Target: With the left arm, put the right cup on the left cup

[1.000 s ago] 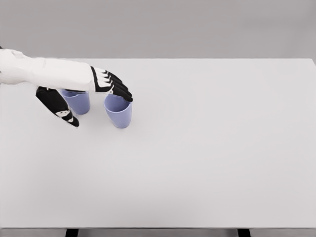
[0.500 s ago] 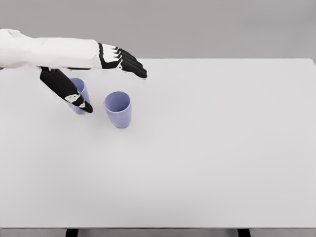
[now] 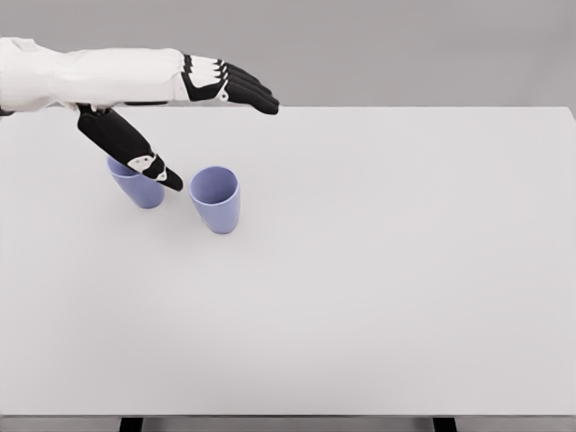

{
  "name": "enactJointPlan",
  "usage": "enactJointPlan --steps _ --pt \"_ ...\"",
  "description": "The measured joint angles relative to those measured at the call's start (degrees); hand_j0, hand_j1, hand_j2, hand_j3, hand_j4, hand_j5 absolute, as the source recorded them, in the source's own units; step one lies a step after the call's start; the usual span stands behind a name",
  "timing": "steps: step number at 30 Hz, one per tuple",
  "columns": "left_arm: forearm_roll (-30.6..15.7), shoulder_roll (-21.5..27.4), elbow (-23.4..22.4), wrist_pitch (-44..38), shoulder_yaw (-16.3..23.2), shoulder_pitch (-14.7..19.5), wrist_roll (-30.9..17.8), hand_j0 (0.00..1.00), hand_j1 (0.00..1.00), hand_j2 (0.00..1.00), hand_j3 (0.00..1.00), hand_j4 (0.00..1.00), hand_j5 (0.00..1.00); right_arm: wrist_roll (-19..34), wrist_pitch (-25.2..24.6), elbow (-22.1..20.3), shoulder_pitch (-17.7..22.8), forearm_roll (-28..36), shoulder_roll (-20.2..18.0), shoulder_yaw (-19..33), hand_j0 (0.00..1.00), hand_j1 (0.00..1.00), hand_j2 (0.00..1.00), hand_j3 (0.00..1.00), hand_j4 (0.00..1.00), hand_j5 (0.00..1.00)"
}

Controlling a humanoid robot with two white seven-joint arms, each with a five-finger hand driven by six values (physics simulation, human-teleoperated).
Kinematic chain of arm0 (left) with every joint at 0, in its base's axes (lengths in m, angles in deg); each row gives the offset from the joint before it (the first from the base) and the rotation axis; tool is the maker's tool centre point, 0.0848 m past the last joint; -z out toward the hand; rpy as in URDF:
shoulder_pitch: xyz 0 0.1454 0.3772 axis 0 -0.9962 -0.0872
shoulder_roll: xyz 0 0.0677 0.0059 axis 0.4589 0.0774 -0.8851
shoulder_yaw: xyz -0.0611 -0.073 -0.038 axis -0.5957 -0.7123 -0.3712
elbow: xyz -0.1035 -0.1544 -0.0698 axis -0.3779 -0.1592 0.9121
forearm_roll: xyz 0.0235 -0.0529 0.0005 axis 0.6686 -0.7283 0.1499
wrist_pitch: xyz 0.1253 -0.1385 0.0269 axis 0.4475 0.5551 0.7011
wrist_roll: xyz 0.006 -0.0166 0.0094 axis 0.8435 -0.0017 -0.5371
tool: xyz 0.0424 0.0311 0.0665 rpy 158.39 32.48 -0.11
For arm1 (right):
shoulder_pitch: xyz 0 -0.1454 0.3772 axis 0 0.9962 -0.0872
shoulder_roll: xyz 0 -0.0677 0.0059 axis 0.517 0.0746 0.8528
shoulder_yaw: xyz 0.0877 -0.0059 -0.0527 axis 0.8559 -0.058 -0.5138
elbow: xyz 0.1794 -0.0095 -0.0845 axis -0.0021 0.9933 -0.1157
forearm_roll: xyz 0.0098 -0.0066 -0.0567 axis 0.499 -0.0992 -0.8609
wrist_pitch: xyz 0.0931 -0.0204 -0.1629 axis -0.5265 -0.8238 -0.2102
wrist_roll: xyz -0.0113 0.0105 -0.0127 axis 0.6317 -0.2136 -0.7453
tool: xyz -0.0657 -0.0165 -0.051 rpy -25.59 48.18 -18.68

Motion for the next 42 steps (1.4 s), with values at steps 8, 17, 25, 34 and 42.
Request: enactJointPlan --steps 8,17,25,34,42 --pt "0.7 -1.35 -2.17 -1.11 -0.17 -4.66 0.03 1.0 1.0 1.0 1.0 1.0 1.0 0.0 0.0 -0.01 0.0 0.0 0.0 0.0 1.0 1.0 1.0 1.0 1.0 1.0" --pt "8.13 -1.85 -4.34 -9.19 -0.39 -7.92 0.5 1.0 1.0 1.0 1.0 1.0 1.0 0.0 0.0 -0.01 0.0 0.01 0.0 0.0 1.0 1.0 1.0 1.0 1.0 1.0" --pt "13.14 -3.48 -6.85 -9.99 0.08 -9.93 0.89 1.0 1.0 1.0 1.0 1.0 1.0 0.0 0.0 0.0 0.0 0.0 0.0 0.0 1.0 1.0 1.0 1.0 1.0 1.0" --pt "16.39 -6.47 -11.29 -9.99 0.04 -12.22 2.19 1.0 1.0 1.0 1.0 1.0 1.0 0.0 0.0 -0.02 0.0 0.0 0.0 0.0 1.0 1.0 1.0 1.0 1.0 1.0" --pt "17.08 -7.52 -11.84 -10.07 -0.07 -12.48 2.53 1.0 1.0 1.0 1.0 1.0 1.0 0.0 0.0 0.0 0.0 0.0 0.0 0.0 1.0 1.0 1.0 1.0 1.0 1.0"
